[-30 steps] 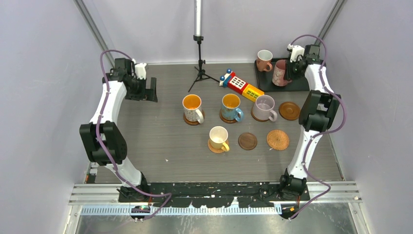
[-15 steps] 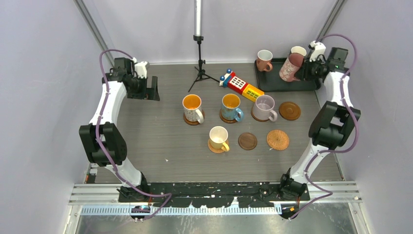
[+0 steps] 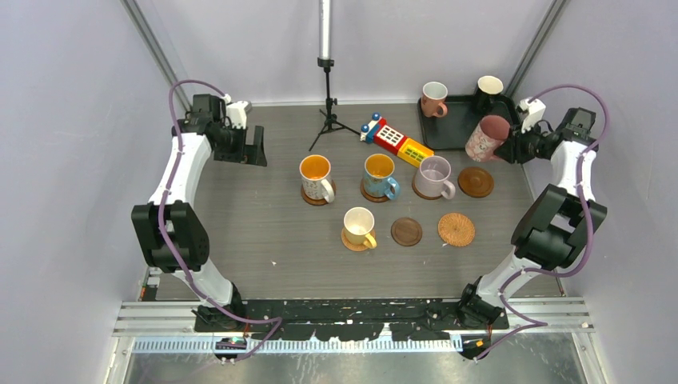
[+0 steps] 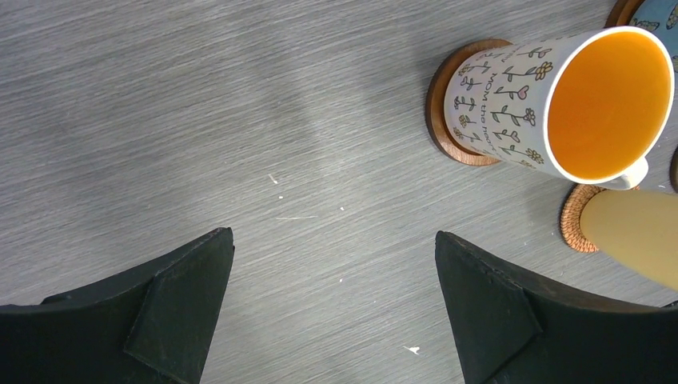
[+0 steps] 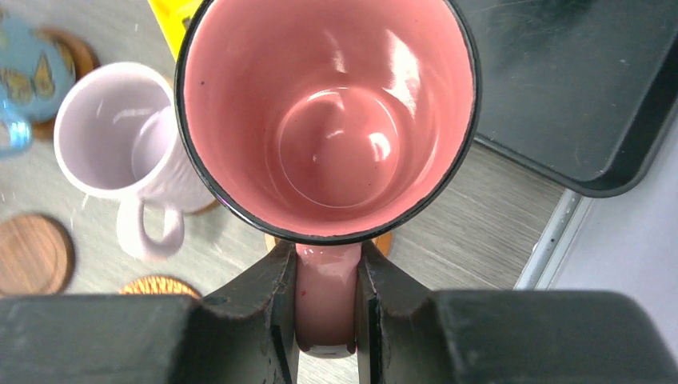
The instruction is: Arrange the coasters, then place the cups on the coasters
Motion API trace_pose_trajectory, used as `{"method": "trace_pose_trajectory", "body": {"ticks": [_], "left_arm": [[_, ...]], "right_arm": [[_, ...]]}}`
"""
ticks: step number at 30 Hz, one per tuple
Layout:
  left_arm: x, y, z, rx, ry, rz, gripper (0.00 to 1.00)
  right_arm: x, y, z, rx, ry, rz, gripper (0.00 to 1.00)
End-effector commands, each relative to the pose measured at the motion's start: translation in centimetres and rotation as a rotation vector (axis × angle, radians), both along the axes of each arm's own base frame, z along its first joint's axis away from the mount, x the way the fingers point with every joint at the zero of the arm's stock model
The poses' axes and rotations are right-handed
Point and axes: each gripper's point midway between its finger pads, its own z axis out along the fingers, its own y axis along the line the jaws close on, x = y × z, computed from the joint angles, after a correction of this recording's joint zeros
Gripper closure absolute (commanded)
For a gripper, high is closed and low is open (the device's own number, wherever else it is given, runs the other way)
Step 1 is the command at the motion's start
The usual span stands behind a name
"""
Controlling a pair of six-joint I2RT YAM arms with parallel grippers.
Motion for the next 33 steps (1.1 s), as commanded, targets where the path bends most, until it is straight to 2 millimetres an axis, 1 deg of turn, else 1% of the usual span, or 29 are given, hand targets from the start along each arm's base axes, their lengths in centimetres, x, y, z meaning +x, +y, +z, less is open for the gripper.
{"method": "trace_pose_trajectory", "body": {"ticks": [1,4,6,13,19,23,26,33], "left_arm": [[0.4,-0.8,2.5,-0.01,-0.077,-0.028,0.0],[0.4,-0.9,2.5,-0.006,-0.073,-0.029,0.0],[0.4,-1.0,2.5,-0.004,-0.071,-0.028,0.0],[0.3,-1.1,2.3,0.005,-0.063,-0.024,0.0],[0.5,-1.0,2.0,0.014,-0.055,-0.016,0.0],[0.5,-0.9,2.1,0.018,-0.055,-0.013,0.0],[0.5,-0.8,2.1,0.022,-0.054,-0.01,0.0],[0.4,-0.5,2.0,0.035,-0.051,0.001,0.0]], "right_arm": [[-1.3,1.4,3.7,-0.111,-0.17,0.194,1.0],[-2.5,1.5,2.2,-0.137,-0.137,0.265,1.0],[-2.9,1.1,1.5,-0.134,-0.116,0.264,1.0],[-3.3,0.2,-0.8,-0.168,-0.075,0.257,1.0],[-3.0,-0.3,-2.6,-0.169,-0.068,0.214,1.0],[-2.4,-1.0,-3.5,-0.184,-0.081,0.158,1.0],[-2.2,-1.2,-3.7,-0.179,-0.088,0.135,1.0],[-2.5,-1.1,-4.3,-0.172,-0.071,0.124,1.0]]}}
